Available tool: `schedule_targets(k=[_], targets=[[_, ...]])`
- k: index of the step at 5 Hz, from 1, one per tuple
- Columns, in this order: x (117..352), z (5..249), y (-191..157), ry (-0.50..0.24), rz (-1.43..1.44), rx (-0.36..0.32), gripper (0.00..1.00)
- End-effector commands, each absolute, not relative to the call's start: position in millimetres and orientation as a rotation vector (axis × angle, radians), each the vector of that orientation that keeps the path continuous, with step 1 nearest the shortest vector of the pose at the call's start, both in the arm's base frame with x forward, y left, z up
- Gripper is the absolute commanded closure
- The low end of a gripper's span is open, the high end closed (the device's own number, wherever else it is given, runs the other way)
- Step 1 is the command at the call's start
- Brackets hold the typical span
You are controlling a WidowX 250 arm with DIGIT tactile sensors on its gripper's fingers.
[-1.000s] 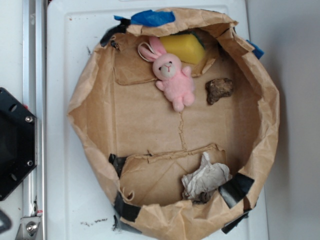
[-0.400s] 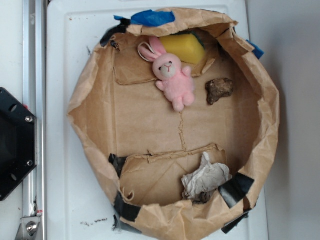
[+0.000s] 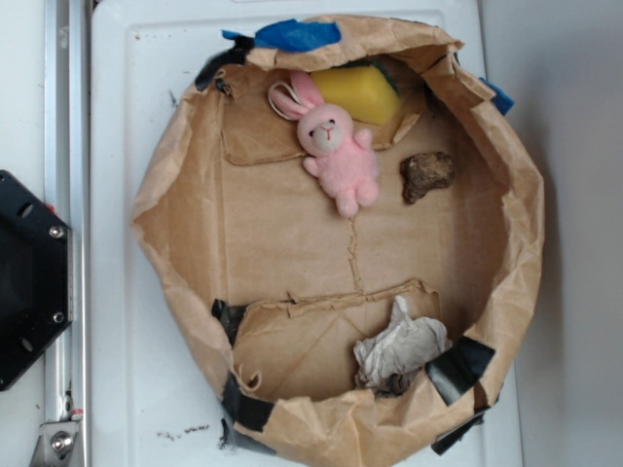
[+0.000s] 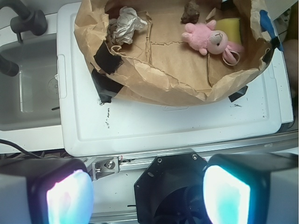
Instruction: Grab the pink bunny.
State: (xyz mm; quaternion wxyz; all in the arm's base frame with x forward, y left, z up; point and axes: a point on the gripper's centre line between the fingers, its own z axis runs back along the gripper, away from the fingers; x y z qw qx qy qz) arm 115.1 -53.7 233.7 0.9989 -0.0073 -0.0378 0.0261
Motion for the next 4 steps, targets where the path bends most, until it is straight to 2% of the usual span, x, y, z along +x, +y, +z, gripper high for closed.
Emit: schedule_targets(k=[1,2,3,4], targets=[[117.8,236.5,-52.7,-0.084,0.069,-0.017,0.00],[138.0,249.6,-10.4,-0.124,-0.018,0.005,0.00],[193.2,245.3,36.1,-0.120,-0.148,0.016,0.00],[235.9,235.3,81.1,-0.105,-0.232,-0.004,0.00]])
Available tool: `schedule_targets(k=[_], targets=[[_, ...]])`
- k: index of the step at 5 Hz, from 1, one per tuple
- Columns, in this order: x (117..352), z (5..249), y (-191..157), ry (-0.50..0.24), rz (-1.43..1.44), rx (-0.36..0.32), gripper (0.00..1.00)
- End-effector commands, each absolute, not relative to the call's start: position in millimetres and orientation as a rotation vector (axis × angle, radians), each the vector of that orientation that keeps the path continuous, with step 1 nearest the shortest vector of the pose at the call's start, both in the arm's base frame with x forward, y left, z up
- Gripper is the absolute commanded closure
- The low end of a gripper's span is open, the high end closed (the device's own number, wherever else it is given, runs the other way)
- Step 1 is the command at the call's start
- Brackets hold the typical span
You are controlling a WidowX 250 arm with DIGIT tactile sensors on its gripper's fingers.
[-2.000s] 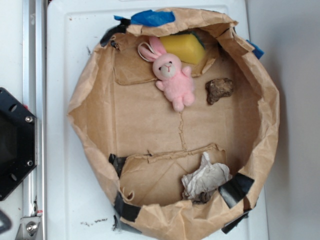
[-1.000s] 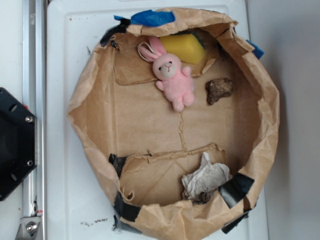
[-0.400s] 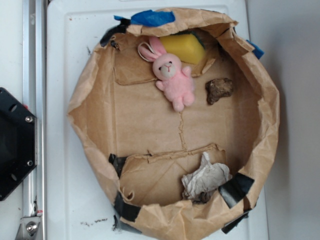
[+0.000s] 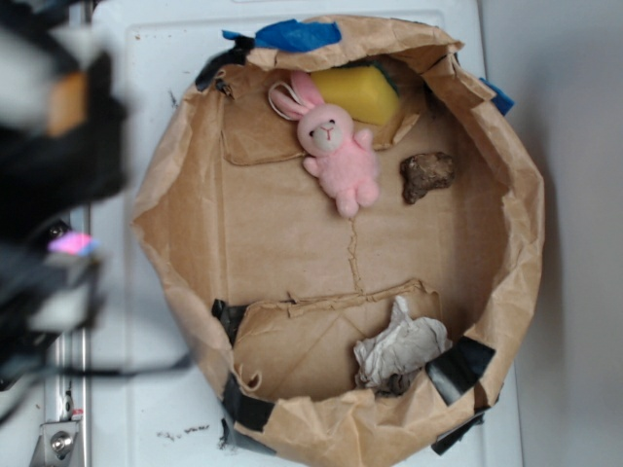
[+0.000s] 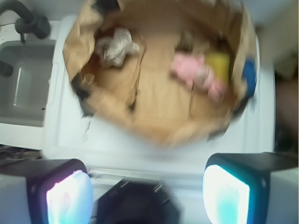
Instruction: Grab the pink bunny.
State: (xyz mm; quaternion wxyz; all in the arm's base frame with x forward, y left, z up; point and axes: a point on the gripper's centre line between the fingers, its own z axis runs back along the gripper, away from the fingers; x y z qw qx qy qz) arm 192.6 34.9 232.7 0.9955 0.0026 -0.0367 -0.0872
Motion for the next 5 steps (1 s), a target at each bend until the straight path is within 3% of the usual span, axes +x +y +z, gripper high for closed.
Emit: schedule_targets(k=[1,2,4,5], targets=[[272.5,214.4,85.8,-0.056,-0.288,-0.030,0.00],[284.5,193.6,58.9,-0.013,-0.466,-0.131,0.00],[247.9,201.9,10.7,-0.036,-0.607,-0.066,0.00],[245.7,196.1,20.4,-0.014,-0.655,0.036,0.00]])
